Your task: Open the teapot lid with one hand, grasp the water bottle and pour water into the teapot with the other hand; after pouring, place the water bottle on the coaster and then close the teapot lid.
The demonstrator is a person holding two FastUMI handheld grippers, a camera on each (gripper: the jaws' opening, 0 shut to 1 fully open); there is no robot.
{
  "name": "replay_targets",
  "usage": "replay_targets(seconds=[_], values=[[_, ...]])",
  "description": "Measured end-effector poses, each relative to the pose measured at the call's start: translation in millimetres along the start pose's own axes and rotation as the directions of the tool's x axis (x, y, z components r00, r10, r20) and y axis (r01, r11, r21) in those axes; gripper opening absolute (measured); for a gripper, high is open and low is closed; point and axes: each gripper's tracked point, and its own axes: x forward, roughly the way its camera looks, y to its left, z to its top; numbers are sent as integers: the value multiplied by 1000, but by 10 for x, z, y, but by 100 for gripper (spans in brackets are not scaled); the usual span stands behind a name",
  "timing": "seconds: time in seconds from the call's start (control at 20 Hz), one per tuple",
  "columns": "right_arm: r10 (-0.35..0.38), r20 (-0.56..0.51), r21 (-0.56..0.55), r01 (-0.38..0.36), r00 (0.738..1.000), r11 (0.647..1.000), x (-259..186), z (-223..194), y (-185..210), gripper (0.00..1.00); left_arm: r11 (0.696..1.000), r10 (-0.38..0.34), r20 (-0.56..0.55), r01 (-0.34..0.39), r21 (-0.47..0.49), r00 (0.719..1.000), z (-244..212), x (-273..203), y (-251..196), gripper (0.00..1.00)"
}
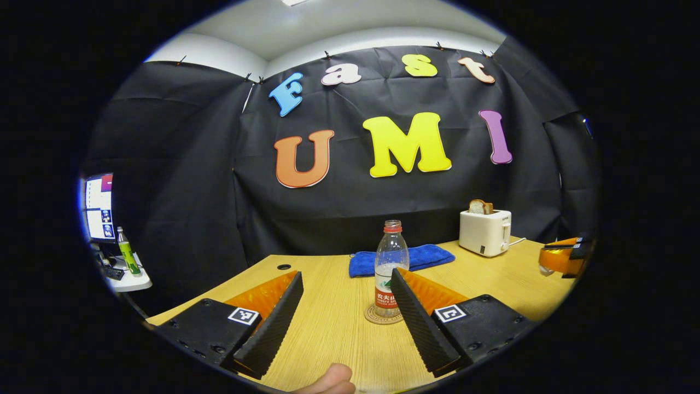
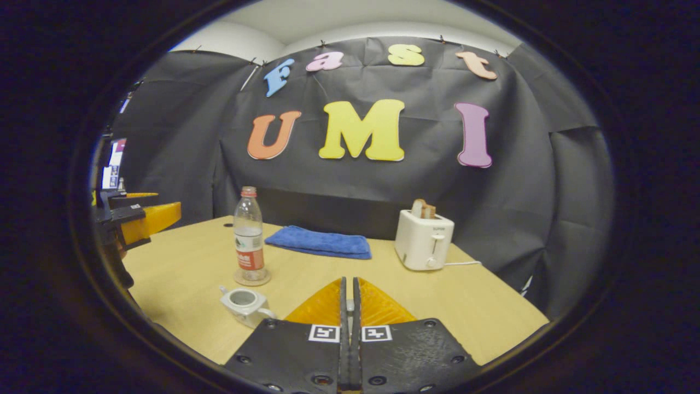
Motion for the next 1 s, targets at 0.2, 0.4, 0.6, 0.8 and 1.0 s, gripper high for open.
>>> replay_targets(seconds=[0.2,0.4,0.6,0.8,1.0], values=[[128,9,12,-128,992,992,160,17,525,0,999,-31,-20,32,18,999,87,-225,120,100],[201,14,-8,-201,979,980,299,-12,965,0,999,-39,-47,39,0,998,107,-365,302,99],[224,-7,15,-224,975,975,487,-132,1268,0,996,-41,-25,39,-77,999,288,-479,493,99],[216,-52,31,-215,975,976,649,-341,1371,0,990,-75,-10,73,-120,997,344,-530,561,99],[218,-75,26,-217,973,976,712,-491,1433,1,987,-80,-30,75,-142,996,279,-497,603,99]])
